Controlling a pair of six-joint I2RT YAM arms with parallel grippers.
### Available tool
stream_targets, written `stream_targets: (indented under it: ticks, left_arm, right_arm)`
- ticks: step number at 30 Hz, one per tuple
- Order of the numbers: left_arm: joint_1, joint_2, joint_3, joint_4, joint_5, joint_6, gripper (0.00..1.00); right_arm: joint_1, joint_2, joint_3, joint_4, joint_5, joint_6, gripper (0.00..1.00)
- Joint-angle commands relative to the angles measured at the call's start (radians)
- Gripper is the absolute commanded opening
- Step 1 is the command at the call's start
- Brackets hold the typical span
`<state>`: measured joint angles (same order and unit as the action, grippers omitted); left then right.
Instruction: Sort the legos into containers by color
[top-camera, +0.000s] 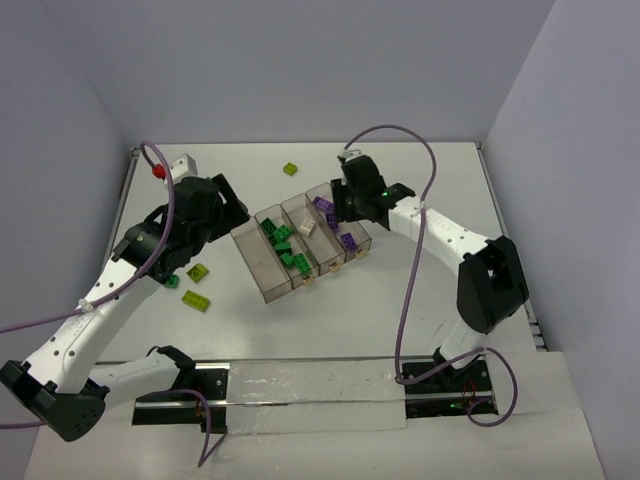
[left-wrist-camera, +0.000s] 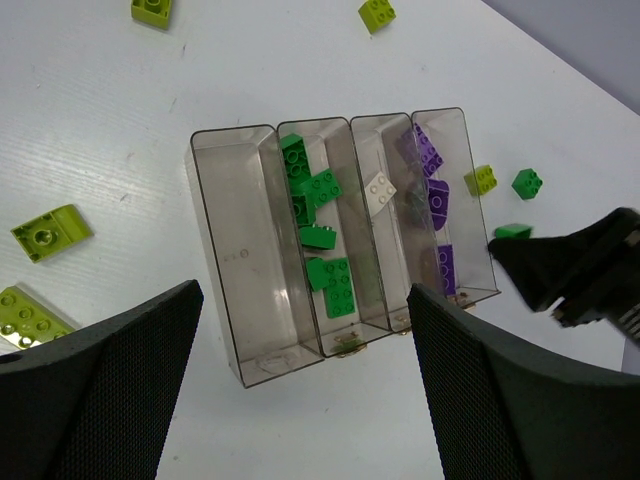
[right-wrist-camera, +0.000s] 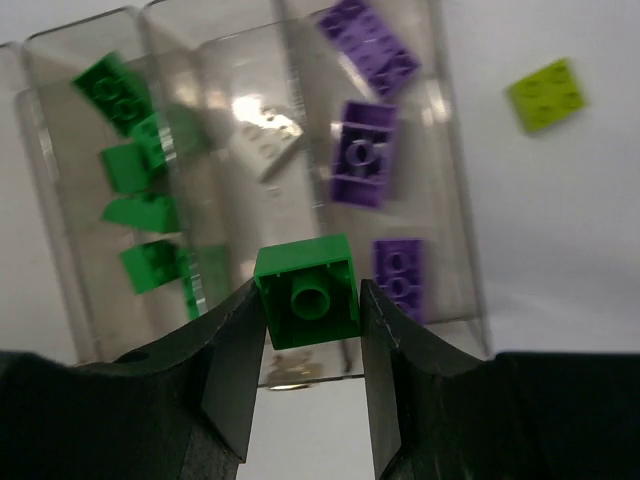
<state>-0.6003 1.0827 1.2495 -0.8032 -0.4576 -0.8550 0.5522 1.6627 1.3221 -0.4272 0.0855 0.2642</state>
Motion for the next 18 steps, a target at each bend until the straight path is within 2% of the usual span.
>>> stream_targets:
  ticks: [1, 5, 13, 15, 16, 17, 18]
  left_arm:
    - [0.005, -0.033, -0.003, 0.020, 0.005, -0.011, 0.92]
    - [0.005, -0.043, -0.006, 0.019, 0.004, -0.013, 0.92]
    - [0.007, -0.045, -0.007, 0.009, -0.003, -0.009, 0.92]
    - [0.007, -0.046, -0.005, 0.010, -0.003, -0.008, 0.92]
    - [0.007, -0.047, -0.005, 0.010, -0.003, -0.008, 0.92]
    - [0.007, -0.046, -0.005, 0.009, -0.004, -0.007, 0.92]
    - [0.007, -0.048, -0.005, 0.009, -0.005, -0.007, 0.92]
  right_arm:
    - [0.129, 0.002, 0.042, 0.055, -0.012, 0.047, 0.18]
    - [0.192, 0.076, 0.070, 0.053, -0.041, 0.061, 0.18]
    - [0.301, 0.179, 0.110, 0.030, 0.008, 0.087, 0.21]
    - [0.304, 0.188, 0.113, 0.029, 0.013, 0.093, 0.29]
    - [0.306, 0.191, 0.118, 0.022, 0.019, 0.097, 0.41]
    - [0.308, 0.195, 0.130, 0.007, 0.024, 0.098, 0.60]
    - [0.310, 0.194, 0.138, -0.005, 0.037, 0.098, 0.71]
